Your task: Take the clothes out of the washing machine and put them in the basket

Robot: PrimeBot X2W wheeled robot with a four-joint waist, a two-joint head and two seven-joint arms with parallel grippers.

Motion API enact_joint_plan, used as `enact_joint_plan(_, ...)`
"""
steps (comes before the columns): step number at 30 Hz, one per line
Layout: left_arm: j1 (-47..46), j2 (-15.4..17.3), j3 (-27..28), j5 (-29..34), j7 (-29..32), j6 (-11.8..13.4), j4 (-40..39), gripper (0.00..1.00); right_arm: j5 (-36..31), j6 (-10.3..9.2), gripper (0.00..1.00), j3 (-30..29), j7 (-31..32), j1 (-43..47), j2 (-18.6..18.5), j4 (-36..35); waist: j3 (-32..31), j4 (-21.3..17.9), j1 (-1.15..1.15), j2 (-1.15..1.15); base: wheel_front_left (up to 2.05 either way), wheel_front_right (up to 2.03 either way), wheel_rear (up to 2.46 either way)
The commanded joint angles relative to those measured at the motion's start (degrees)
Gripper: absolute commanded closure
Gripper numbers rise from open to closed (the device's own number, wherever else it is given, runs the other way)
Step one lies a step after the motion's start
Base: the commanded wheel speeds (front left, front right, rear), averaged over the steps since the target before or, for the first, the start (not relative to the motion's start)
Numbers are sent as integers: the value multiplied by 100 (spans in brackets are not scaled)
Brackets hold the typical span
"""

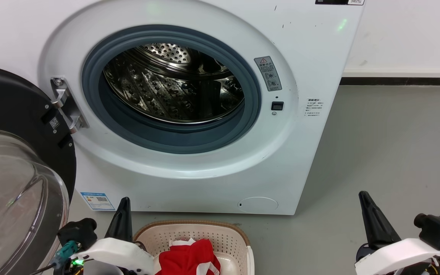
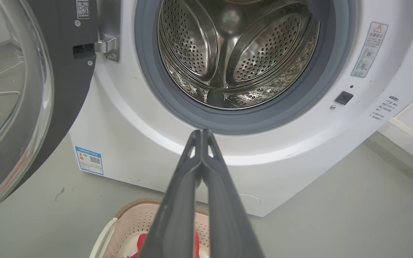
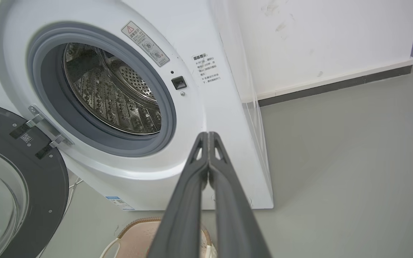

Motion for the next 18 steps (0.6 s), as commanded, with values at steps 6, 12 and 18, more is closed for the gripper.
enact_joint_plan(6,-201,-22,162,-699,145,-123,-48,100,790,1,100,-23,49,-238,-71,57,2,-1,0,0,0,0,0)
enact_joint_plan(12,-231,-56,266,-1224,262,-204,-23,100,1373,0,100,-44,86,-305,-92,153,4,-3,0,0,0,0,0)
enact_joint_plan(18,-257,-88,362,-1719,372,-284,2,100,1916,0,100,-69,128,-367,-108,245,6,-4,0,0,0,0,0)
